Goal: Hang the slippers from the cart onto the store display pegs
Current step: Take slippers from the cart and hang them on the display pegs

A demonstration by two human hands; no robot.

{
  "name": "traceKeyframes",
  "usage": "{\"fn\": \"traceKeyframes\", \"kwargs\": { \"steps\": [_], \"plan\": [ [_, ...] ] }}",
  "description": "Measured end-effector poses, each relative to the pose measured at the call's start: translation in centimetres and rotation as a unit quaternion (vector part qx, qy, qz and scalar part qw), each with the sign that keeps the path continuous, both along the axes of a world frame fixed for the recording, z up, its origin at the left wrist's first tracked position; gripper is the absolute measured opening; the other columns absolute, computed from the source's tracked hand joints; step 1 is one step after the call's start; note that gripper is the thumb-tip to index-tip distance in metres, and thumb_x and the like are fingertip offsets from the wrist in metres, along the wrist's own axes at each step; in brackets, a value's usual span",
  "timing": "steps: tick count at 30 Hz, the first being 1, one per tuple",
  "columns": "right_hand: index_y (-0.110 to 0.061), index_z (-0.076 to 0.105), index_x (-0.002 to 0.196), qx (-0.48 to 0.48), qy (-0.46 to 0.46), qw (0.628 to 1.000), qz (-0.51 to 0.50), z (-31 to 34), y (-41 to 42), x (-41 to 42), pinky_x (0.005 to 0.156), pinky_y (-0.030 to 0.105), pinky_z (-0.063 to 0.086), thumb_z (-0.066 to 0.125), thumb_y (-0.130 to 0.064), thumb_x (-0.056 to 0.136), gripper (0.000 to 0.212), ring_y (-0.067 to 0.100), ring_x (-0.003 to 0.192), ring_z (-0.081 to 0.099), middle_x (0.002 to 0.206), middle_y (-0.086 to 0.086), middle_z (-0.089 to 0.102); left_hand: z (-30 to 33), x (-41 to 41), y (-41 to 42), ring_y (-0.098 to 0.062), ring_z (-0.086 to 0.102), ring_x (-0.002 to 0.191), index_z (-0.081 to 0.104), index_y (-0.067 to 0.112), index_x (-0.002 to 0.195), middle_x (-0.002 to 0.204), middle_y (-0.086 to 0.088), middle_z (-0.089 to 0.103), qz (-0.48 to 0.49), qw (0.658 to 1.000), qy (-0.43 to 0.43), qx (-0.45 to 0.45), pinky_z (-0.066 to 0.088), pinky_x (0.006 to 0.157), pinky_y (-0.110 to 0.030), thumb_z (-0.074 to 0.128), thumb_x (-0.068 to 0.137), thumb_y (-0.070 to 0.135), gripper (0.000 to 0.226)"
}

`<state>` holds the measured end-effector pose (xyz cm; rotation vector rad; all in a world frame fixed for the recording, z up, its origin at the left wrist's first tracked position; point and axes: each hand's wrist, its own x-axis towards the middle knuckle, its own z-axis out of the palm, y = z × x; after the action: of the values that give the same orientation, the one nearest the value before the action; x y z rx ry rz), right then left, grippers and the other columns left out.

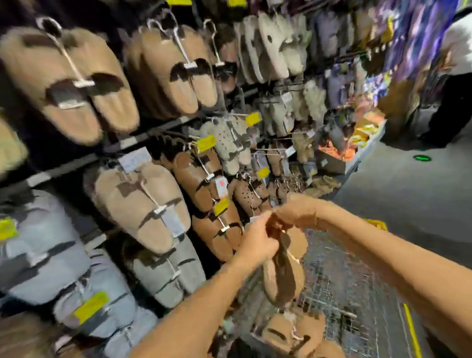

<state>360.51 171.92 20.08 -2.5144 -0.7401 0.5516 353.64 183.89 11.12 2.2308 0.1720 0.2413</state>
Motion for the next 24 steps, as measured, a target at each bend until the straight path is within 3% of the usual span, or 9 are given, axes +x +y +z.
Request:
{"fn": "traceKeyframes", "kwargs": {
  "steps": [2, 4, 6, 8, 11, 15, 19, 22, 24],
  "plan": [
    [-0.003, 0.064, 0.113, 0.030, -0.098, 0.995, 0.011, 4.4, 1.4, -3.5, 0.072, 0.033, 0.049, 0.050, -0.027, 0.094, 0.033, 0.029, 0.098, 0.065, 0.110, 0.014, 0.069, 4.8, -3.9, 1.5, -0.023, 0.060, 0.120, 0.049, 0.023, 0.140, 0.130, -0.006, 0.065, 0.004, 0.998, -0.035, 0.044, 0.051, 0.099, -0.039, 0.054, 0.085, 0.018, 0.056],
    [-0.004, 0.065, 0.111, 0.051, -0.160, 0.985, 0.043, 8.8, 3.1, -8.0, 0.078, 0.033, 0.049, 0.054, -0.018, 0.094, 0.025, 0.026, 0.098, 0.063, 0.106, 0.012, 0.068, 10.3, -8.8, 2.8, -0.028, 0.058, 0.119, 0.046, 0.018, 0.139, 0.125, -0.010, 0.063, 0.010, 0.994, -0.075, 0.076, 0.049, 0.097, -0.039, 0.045, 0.082, 0.013, 0.058],
    [-0.007, 0.066, 0.089, 0.064, -0.177, 0.979, 0.077, 12.8, 5.0, -12.8, 0.066, 0.028, 0.048, 0.053, -0.011, 0.095, 0.015, 0.026, 0.087, 0.060, 0.086, 0.012, 0.065, 15.8, -13.9, 4.4, -0.031, 0.058, 0.108, 0.052, 0.014, 0.126, 0.104, -0.004, 0.060, 0.043, 0.982, -0.133, 0.123, 0.044, 0.085, -0.037, 0.043, 0.084, 0.010, 0.043],
    [-0.007, 0.067, 0.079, 0.103, -0.198, 0.971, 0.091, 16.0, 7.2, -17.1, 0.055, 0.027, 0.041, 0.056, -0.012, 0.093, 0.018, 0.025, 0.078, 0.057, 0.075, 0.011, 0.062, 20.2, -18.7, 6.6, -0.031, 0.058, 0.103, 0.053, 0.017, 0.118, 0.100, -0.002, 0.060, 0.094, 0.956, -0.179, 0.213, 0.039, 0.082, -0.038, 0.048, 0.093, 0.008, 0.027],
    [-0.012, 0.068, 0.078, 0.167, -0.228, 0.950, 0.136, 19.9, 11.2, -23.5, 0.055, 0.025, 0.039, 0.060, -0.020, 0.093, 0.019, 0.019, 0.068, 0.058, 0.070, 0.004, 0.061, 25.1, -26.0, 10.7, -0.029, 0.060, 0.097, 0.053, 0.023, 0.108, 0.098, -0.002, 0.066, 0.149, 0.930, -0.231, 0.246, 0.045, 0.091, -0.046, 0.049, 0.098, 0.015, 0.014],
    [-0.010, 0.070, 0.092, 0.253, -0.280, 0.903, 0.203, 24.1, 16.6, -32.2, 0.043, 0.008, 0.035, 0.064, -0.023, 0.092, 0.014, 0.006, 0.062, 0.052, 0.071, 0.000, 0.058, 30.0, -35.4, 15.8, -0.024, 0.063, 0.088, 0.055, 0.022, 0.101, 0.087, 0.002, 0.067, 0.222, 0.904, -0.273, 0.244, 0.052, 0.082, -0.047, 0.056, 0.097, 0.018, 0.006],
    [-0.019, 0.065, 0.074, 0.294, -0.260, 0.882, 0.262, 27.5, 21.6, -40.3, 0.048, 0.012, 0.041, 0.060, -0.039, 0.095, 0.029, 0.013, 0.063, 0.058, 0.070, 0.000, 0.062, 33.8, -45.2, 20.1, -0.015, 0.066, 0.088, 0.059, 0.020, 0.100, 0.086, 0.008, 0.070, 0.303, 0.858, -0.308, 0.278, 0.053, 0.084, -0.041, 0.064, 0.093, 0.020, 0.008],
    [-0.021, 0.073, 0.081, 0.319, -0.282, 0.859, 0.285, 29.7, 25.4, -45.5, 0.064, 0.026, 0.054, 0.053, -0.055, 0.090, 0.041, 0.017, 0.070, 0.065, 0.075, 0.002, 0.068, 36.1, -51.6, 22.8, -0.004, 0.065, 0.077, 0.058, 0.022, 0.097, 0.077, 0.012, 0.070, 0.352, 0.816, -0.323, 0.324, 0.055, 0.076, -0.035, 0.069, 0.091, 0.027, 0.014],
    [-0.018, 0.075, 0.088, 0.353, -0.248, 0.850, 0.303, 30.9, 28.2, -48.5, 0.062, 0.030, 0.054, 0.058, -0.044, 0.095, 0.032, 0.015, 0.072, 0.064, 0.078, 0.002, 0.068, 37.6, -55.1, 24.6, 0.002, 0.060, 0.071, 0.059, 0.026, 0.093, 0.074, 0.015, 0.064, 0.399, 0.780, -0.325, 0.356, 0.051, 0.070, -0.024, 0.073, 0.089, 0.032, 0.016]
  ]
}}
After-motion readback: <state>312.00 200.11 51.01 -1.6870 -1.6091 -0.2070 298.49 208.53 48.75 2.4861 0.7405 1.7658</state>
